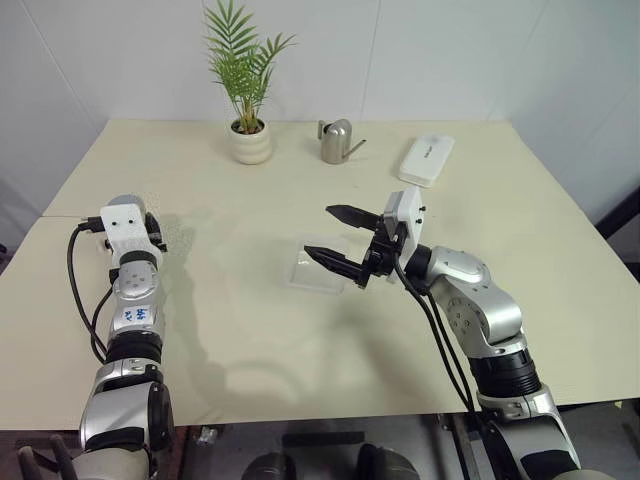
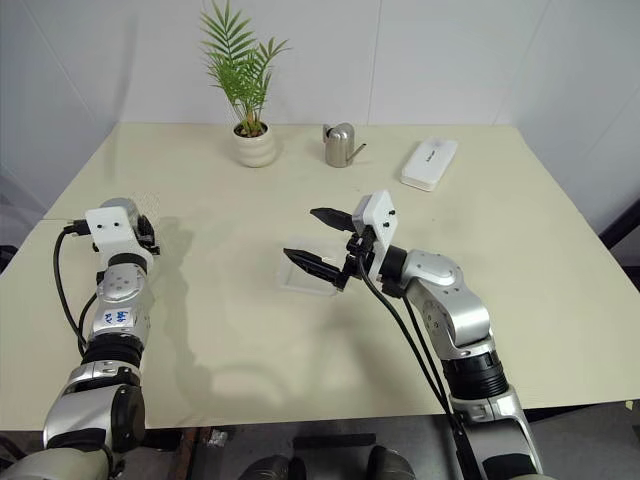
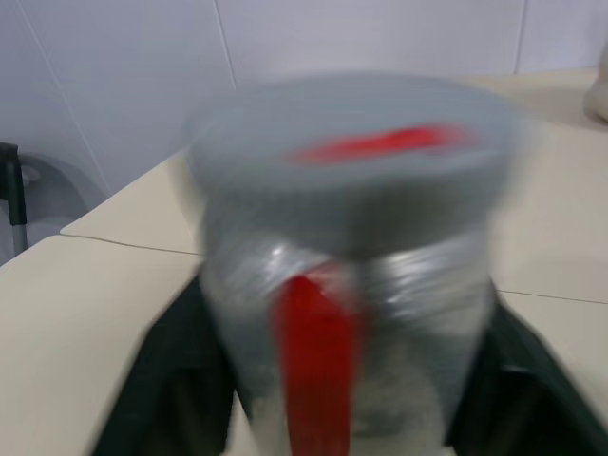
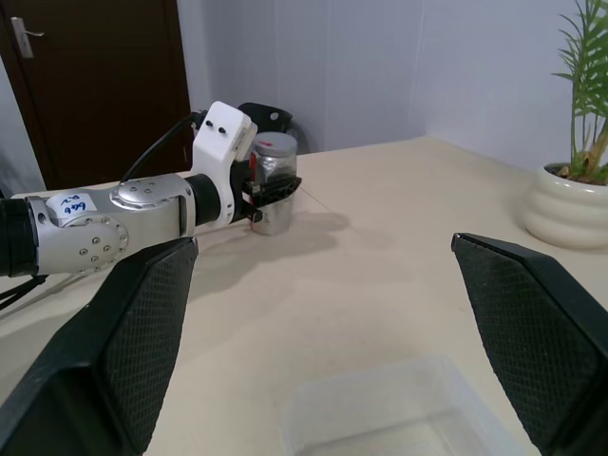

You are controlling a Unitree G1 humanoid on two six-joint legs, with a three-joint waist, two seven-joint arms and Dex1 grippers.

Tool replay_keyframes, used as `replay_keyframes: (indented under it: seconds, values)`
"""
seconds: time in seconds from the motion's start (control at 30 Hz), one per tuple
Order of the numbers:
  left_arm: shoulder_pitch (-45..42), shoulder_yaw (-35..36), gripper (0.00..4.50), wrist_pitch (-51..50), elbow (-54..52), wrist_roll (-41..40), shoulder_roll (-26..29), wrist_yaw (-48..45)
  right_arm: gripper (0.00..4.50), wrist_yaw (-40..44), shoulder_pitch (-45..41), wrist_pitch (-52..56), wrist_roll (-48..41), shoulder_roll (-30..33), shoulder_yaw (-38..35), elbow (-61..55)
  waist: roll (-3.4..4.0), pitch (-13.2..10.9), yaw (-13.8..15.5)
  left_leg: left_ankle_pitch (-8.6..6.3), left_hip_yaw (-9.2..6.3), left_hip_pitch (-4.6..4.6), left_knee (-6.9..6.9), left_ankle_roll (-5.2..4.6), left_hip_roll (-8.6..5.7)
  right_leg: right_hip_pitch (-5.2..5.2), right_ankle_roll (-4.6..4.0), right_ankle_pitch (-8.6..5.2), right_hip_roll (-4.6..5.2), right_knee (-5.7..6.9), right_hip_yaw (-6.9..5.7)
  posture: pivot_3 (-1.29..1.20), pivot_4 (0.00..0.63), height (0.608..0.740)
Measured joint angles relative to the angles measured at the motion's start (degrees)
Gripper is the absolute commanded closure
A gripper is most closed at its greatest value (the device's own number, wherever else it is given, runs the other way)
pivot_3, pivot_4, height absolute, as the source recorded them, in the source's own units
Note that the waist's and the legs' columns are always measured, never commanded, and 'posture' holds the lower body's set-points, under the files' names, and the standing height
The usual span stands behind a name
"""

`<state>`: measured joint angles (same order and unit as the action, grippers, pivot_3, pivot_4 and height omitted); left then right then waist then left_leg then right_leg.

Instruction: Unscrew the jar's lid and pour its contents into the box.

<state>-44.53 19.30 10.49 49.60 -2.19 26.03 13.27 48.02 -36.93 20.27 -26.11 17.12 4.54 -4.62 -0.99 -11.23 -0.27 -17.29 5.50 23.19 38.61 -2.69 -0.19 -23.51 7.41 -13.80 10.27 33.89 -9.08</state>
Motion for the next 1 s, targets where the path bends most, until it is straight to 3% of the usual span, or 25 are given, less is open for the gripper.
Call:
replay_keyframes:
  seconds: [0.13, 0.3, 0.5, 0.6, 0.83, 1.0]
  values:
    - [0.5, 1.0, 2.57, 0.7, -2.2, -3.8, -0.1, -5.5, 0.00, -0.1, 1.4, -0.1, 0.0, 0.1, -0.4, -0.3, 0.00, 0.0, 0.0, 0.00, 0.00, 0.01, 0.00, 0.00, 0.01, 0.00, 0.00, 0.00, 0.00, -0.01, 0.00, 0.00, 0.150, 0.740]
    - [5.6, -1.1, 2.57, -8.5, -21.7, -13.7, 1.5, -24.0, 0.00, -0.9, 3.1, 1.9, -0.9, 3.1, -2.2, -4.0, 0.00, 0.0, 0.0, -0.02, -0.03, 0.01, 0.01, -0.01, 0.00, 0.00, 0.00, 0.00, 0.02, 0.00, 0.01, 0.00, 0.150, 0.740]
    - [13.3, -8.5, 2.57, -28.1, -49.3, -29.3, 14.5, -54.9, 0.00, -3.9, 2.2, 10.4, -3.8, 7.9, -5.7, -7.9, 0.10, -0.1, -0.3, -0.03, 0.06, -0.01, 0.04, 0.04, 0.08, 0.01, -0.01, -0.01, -0.07, -0.07, 0.08, 0.00, 0.150, 0.740]
    - [13.5, -12.4, 2.57, -32.9, -54.9, -33.9, 16.3, -65.7, 0.00, -6.0, -2.8, 16.3, -5.6, 8.3, -5.5, -9.7, 0.21, -0.1, -0.4, 0.07, 0.09, -0.06, 0.05, 0.11, 0.12, 0.01, -0.03, -0.02, -0.10, -0.02, 0.12, 0.00, 0.150, 0.740]
    - [10.9, -18.5, 2.57, -35.0, -55.6, -33.7, 12.7, -71.9, 0.00, -10.2, -9.2, 24.5, -9.7, 2.0, -1.6, -13.1, 0.21, -0.1, -0.2, 0.14, 0.08, -0.04, 0.03, 0.33, 0.48, -0.05, -0.28, 0.03, -0.50, -0.02, 0.14, 0.00, 0.150, 0.740]
    - [10.9, -20.0, 2.57, -35.0, -55.5, -32.7, 11.6, -73.4, 0.00, -11.3, -10.3, 27.6, -11.0, 1.0, -0.7, -13.1, 0.21, -0.1, -0.1, 0.11, 0.13, 0.01, 0.02, 0.28, 0.47, -0.09, -0.28, 0.03, -0.51, -0.07, 0.16, 0.00, 0.150, 0.740]
